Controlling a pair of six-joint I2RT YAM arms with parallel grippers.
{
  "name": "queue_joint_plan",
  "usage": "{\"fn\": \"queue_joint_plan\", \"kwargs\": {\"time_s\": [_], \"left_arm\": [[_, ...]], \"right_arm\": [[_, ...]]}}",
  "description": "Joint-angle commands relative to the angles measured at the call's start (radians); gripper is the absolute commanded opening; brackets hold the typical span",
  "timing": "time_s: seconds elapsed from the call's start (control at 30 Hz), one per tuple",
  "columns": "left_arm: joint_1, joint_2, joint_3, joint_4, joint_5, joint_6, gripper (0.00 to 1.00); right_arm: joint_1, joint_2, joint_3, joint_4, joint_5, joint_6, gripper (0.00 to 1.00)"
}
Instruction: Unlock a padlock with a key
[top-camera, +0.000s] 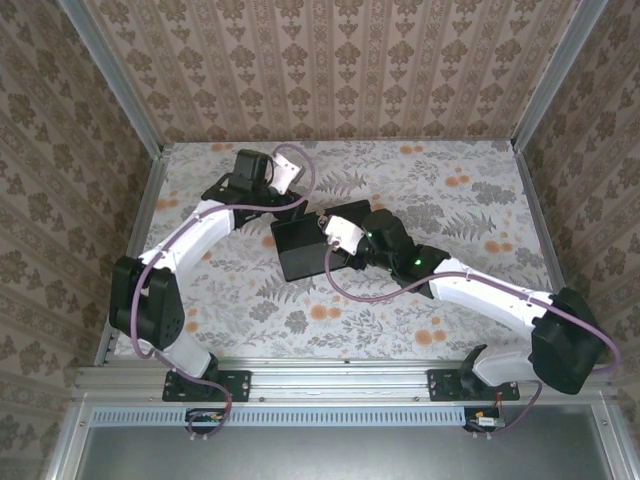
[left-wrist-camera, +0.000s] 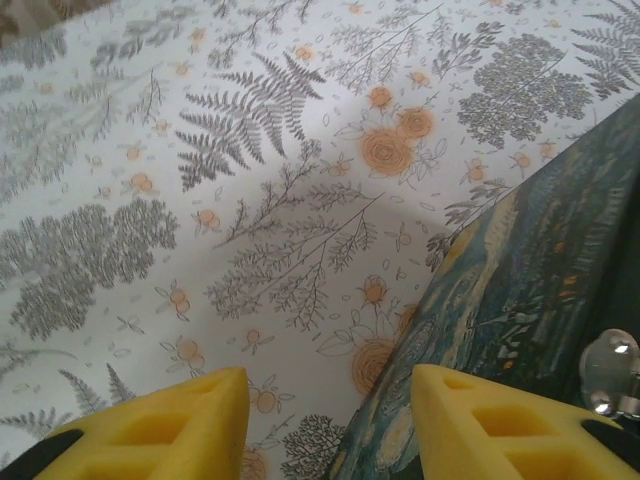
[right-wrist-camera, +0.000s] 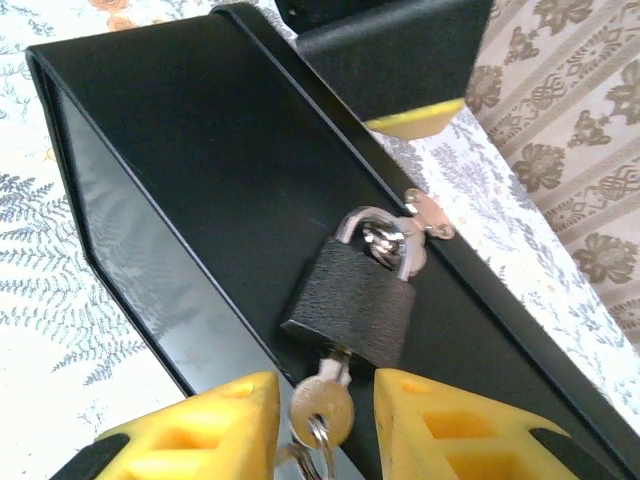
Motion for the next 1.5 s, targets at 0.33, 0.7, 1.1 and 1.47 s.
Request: {"fn": "queue_joint_plan", "kwargs": {"time_s": [0.33, 0.7, 1.1, 1.47], "left_arm": [[0.004, 0.015, 0.175, -0.134, 0.086, 0.115, 0.50], [0.024, 0.041, 0.159, -0.131, 0.134, 0.079, 0.50], [0.027, 0.054, 0.124, -0.146, 0.139, 0.081, 0.49], [0.026, 0.055, 0.039, -0.103, 0.204, 0.068, 0.47]], "right_arm": [[-0.024, -0.069, -0.036, -0.017, 0.013, -0.007, 0.33], [-0.025, -0.015, -0.024, 0.021, -0.026, -0.008, 0.32], [-0.022, 0.011, -0.007, 0.028, -0.033, 0.003, 0.32], [-0.017, 0.032, 0.023, 0.027, -0.010, 0.012, 0.26]]}}
